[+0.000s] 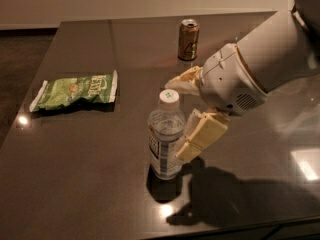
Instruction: Move blue plastic bottle near green jalapeno chip bag
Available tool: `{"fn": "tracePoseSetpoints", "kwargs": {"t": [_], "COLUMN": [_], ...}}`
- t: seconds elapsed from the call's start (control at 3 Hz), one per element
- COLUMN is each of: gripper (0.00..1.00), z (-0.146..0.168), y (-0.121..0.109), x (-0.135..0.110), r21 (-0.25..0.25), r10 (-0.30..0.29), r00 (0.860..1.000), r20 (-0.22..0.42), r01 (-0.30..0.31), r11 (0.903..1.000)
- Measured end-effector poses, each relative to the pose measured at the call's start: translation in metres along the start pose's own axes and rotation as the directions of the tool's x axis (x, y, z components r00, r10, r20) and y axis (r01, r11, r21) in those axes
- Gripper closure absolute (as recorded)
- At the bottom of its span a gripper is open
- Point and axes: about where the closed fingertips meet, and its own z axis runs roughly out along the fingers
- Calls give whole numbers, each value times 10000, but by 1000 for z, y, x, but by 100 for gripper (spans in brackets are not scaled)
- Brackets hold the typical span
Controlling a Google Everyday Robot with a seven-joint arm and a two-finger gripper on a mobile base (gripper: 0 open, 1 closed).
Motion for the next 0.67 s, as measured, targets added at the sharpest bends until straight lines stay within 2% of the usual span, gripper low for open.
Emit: {"fn": "tracePoseSetpoints", "kwargs": {"t": [0.67], "gripper": [64], "z": [4], "y": [4], "x": [-4], "r21": [-317], "r10": [-78], "r00": [9993], "r20": [364], "r01": [90], "r11": [9995]}}
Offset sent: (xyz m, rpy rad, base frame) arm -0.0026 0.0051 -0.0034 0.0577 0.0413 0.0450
